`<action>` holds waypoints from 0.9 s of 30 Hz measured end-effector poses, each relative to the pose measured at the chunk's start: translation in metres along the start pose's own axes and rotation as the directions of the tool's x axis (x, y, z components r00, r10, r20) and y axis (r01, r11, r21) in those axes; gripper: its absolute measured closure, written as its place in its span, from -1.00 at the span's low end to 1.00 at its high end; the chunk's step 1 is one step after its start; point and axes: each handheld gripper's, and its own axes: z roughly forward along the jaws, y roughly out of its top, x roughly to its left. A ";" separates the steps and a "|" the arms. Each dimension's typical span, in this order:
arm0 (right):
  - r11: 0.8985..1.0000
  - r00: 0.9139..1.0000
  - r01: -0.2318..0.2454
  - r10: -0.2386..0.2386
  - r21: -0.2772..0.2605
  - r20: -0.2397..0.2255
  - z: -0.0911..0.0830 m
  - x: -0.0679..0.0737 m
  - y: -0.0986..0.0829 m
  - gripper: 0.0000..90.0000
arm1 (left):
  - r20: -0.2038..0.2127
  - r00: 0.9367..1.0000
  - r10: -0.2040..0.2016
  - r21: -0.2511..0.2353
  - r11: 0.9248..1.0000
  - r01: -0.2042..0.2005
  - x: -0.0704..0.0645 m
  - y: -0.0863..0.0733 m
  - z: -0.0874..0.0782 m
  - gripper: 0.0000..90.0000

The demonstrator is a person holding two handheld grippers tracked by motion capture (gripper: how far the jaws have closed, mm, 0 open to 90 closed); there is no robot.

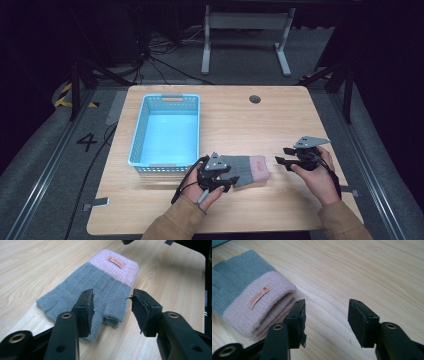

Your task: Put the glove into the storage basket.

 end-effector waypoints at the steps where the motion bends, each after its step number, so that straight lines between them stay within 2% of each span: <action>1: 1.000 1.000 -0.004 0.004 0.000 -0.003 -0.001 0.000 0.000 0.01 | -0.001 1.000 -0.003 0.001 1.000 0.003 0.000 0.001 0.000 0.15; 2: 1.000 1.000 -0.009 0.009 -0.003 -0.009 -0.003 -0.001 0.000 -0.09 | 0.001 1.000 -0.004 -0.005 1.000 0.004 0.001 0.003 0.000 0.12; 3: 1.000 1.000 -0.009 0.009 -0.003 -0.009 -0.003 -0.001 0.000 -0.09 | 0.001 1.000 -0.004 -0.005 1.000 0.004 0.001 0.003 0.000 0.09; 5: 1.000 1.000 -0.006 0.006 -0.001 -0.007 -0.005 -0.002 -0.001 -0.23 | -0.006 1.000 -0.002 -0.015 1.000 0.002 0.001 0.004 0.001 0.06; 7: 1.000 1.000 -0.011 0.011 0.003 -0.010 -0.007 -0.003 -0.002 -0.33 | -0.018 1.000 -0.004 -0.024 1.000 0.003 0.000 0.005 0.003 0.00; 8: 1.000 1.000 -0.017 0.017 -0.012 -0.007 -0.010 -0.005 -0.002 -0.38 | -0.032 0.999 -0.002 -0.032 0.999 0.001 0.000 0.006 0.005 -0.03; 14: 0.999 1.000 -0.028 0.028 -0.035 0.002 -0.017 -0.010 -0.004 -0.39 | -0.072 0.997 -0.012 -0.029 1.000 0.010 0.000 0.010 0.014 -0.24; 22: 0.999 0.999 -0.035 0.034 -0.040 -0.007 -0.020 -0.013 -0.005 -0.38 | -0.099 0.995 -0.010 -0.037 0.999 0.007 0.005 0.016 0.030 -0.54; 27: 0.999 0.999 -0.038 0.037 -0.037 -0.013 -0.020 -0.013 -0.005 -0.38 | -0.112 0.993 -0.028 -0.025 0.999 0.026 0.010 0.016 0.042 -0.56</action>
